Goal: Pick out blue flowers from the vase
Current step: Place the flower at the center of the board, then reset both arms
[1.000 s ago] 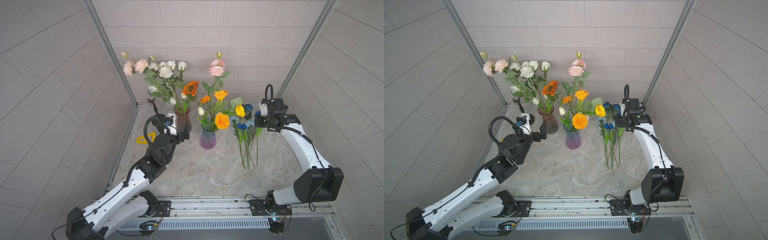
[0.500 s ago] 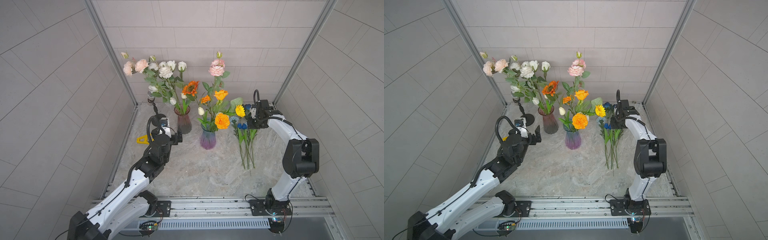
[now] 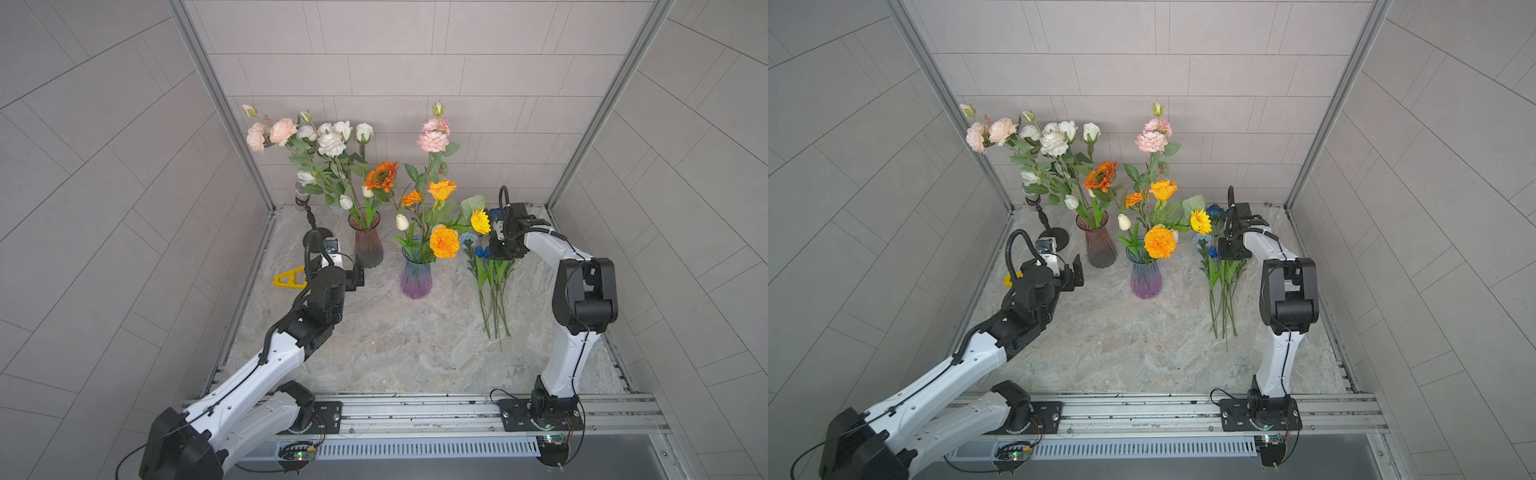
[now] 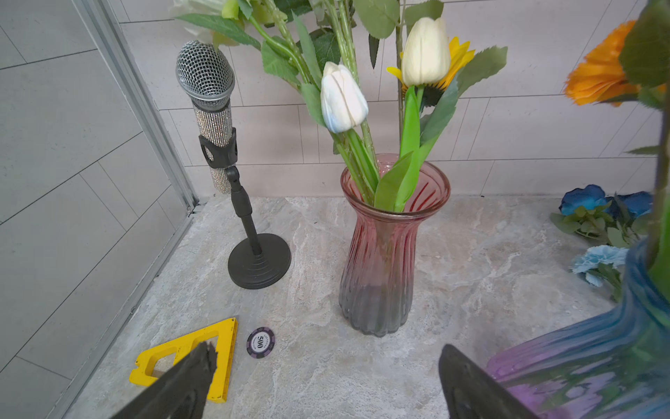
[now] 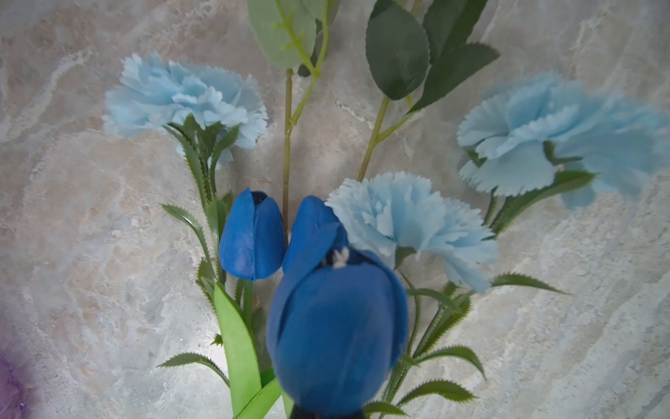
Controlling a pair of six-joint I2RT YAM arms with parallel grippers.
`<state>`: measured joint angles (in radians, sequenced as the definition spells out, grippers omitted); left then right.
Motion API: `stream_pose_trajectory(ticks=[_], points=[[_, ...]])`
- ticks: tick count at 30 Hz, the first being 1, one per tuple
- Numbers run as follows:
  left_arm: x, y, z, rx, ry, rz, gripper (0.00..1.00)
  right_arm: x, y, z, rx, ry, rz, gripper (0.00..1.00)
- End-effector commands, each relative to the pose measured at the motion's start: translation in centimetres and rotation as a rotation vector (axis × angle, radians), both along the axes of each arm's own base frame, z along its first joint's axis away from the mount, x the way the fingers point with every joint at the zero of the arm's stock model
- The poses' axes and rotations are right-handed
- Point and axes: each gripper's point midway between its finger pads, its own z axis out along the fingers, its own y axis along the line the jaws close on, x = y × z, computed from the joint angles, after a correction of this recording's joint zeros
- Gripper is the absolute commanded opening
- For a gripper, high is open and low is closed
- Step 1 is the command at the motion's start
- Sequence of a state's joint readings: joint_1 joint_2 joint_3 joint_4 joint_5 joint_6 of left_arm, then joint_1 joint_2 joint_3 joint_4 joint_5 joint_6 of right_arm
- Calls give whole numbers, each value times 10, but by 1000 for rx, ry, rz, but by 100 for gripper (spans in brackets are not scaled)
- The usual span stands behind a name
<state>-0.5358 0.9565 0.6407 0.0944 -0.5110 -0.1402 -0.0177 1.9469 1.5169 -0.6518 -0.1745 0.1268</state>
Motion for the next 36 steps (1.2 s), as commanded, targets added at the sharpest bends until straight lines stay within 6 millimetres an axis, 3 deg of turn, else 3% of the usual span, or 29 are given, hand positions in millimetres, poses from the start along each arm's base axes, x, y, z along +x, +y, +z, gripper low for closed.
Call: stream_pose_trajectory(ticks=[1, 5, 10, 17, 22, 23, 24, 28, 31, 33, 36], points=[[0, 16, -15, 39, 41, 93, 100, 11, -7, 9, -32, -41, -2, 2], [-1, 26, -31, 88, 82, 141, 100, 15, -8, 12, -38, -55, -1, 3], [-5, 37, -48, 95, 94, 166, 100, 14, -7, 9, -34, -49, 6, 20], [-11, 46, -61, 73, 94, 156, 100, 16, -7, 53, -26, -188, -13, 46], [-12, 53, -72, 59, 126, 158, 100, 8, -13, 96, -55, -317, -45, 75], [-11, 54, -75, 52, 137, 153, 100, 5, -13, 104, -57, -346, -46, 90], [-10, 55, -76, 40, 144, 152, 100, 3, -15, 111, -63, -380, -52, 100], [-6, 73, -83, -24, 169, 227, 100, -11, -27, 125, -90, -446, -141, 100], [-6, 83, -86, -22, 195, 274, 100, -29, -46, 123, -172, -426, -226, 100], [-3, 80, -92, -33, 211, 236, 100, -43, -60, 121, -226, -432, -296, 100], [2, 79, -100, -81, 241, 182, 100, -65, -80, 105, -323, -405, -378, 99]])
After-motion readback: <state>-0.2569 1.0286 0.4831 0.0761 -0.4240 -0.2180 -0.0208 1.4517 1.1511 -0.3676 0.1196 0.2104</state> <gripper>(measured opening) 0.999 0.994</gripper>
